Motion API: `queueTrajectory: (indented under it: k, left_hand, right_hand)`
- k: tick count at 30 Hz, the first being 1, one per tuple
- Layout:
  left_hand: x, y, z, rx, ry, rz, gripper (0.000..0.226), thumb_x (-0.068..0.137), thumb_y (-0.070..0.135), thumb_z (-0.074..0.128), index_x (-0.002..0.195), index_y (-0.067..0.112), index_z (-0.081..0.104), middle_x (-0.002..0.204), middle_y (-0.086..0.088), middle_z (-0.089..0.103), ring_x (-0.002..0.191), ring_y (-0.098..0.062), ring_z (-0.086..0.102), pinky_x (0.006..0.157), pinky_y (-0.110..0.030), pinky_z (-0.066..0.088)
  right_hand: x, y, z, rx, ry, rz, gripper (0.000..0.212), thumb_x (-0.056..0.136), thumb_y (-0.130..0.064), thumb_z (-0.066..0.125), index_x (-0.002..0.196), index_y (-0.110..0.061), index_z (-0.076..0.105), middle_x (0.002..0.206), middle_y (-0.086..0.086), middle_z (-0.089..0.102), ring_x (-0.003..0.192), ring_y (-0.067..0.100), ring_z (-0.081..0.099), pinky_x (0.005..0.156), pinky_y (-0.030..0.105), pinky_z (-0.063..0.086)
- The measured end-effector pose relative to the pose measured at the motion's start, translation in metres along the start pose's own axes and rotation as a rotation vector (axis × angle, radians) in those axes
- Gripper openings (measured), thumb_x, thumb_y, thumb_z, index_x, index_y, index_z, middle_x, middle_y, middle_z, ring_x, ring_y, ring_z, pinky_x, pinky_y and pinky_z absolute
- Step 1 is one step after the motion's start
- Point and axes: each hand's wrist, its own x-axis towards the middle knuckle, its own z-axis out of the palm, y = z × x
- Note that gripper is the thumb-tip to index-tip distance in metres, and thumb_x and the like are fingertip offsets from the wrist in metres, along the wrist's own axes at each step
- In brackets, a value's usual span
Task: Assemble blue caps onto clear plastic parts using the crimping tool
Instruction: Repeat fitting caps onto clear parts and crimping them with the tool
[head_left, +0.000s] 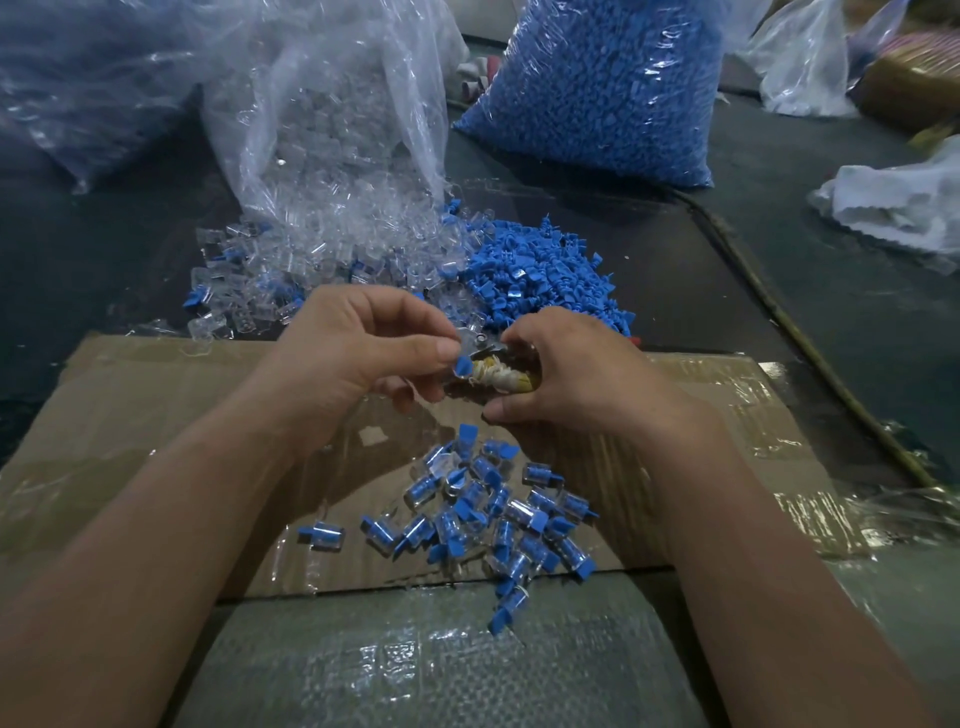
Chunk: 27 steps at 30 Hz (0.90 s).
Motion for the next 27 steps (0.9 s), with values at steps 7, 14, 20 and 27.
queueTrajectory:
  k: [7, 14, 20, 27]
  left_hand:
    - [-0.002, 0.002, -0.002, 0.149, -0.323, -0.085, 0.028, 0.049, 0.03, 0.075, 0.071, 0.014, 0.072, 0.057, -0.005, 0.066, 0.044, -0.012, 0.056, 0.042, -0.02, 0.039]
    - [-0.003, 0.001, 0.0, 0.125, -0.291, -0.067, 0.034, 0.054, 0.036, 0.071, 0.077, 0.01, 0.069, 0.061, -0.009, 0.068, 0.038, -0.009, 0.052, 0.037, -0.013, 0.035]
    - [0.002, -0.004, -0.005, 0.07, 0.188, -0.015, 0.012, 0.067, 0.022, 0.067, 0.074, 0.012, 0.069, 0.059, -0.001, 0.066, 0.043, -0.006, 0.053, 0.04, -0.014, 0.041]
    - [0.015, -0.018, -0.013, 0.491, 0.534, 0.078, 0.017, 0.083, 0.006, 0.064, 0.098, 0.013, 0.068, 0.089, -0.004, 0.068, 0.084, -0.018, 0.063, 0.086, -0.04, 0.052]
  right_hand:
    - [-0.001, 0.0, -0.003, -0.014, -0.036, -0.014, 0.07, 0.062, -0.06, 0.071, 0.12, -0.026, 0.049, 0.102, -0.008, 0.041, 0.094, 0.011, 0.041, 0.079, 0.031, 0.038]
    - [-0.002, 0.001, -0.001, 0.031, -0.03, -0.026, 0.069, 0.064, -0.061, 0.067, 0.121, -0.026, 0.051, 0.103, -0.008, 0.043, 0.093, 0.01, 0.042, 0.078, 0.029, 0.037]
    - [-0.002, 0.001, -0.001, 0.064, -0.011, -0.019, 0.069, 0.068, -0.063, 0.063, 0.125, -0.025, 0.051, 0.102, -0.01, 0.042, 0.094, 0.009, 0.042, 0.081, 0.031, 0.039]
    - [-0.001, 0.001, -0.002, 0.062, -0.028, -0.023, 0.068, 0.071, -0.061, 0.061, 0.126, -0.025, 0.05, 0.104, -0.009, 0.042, 0.098, 0.01, 0.042, 0.083, 0.03, 0.039]
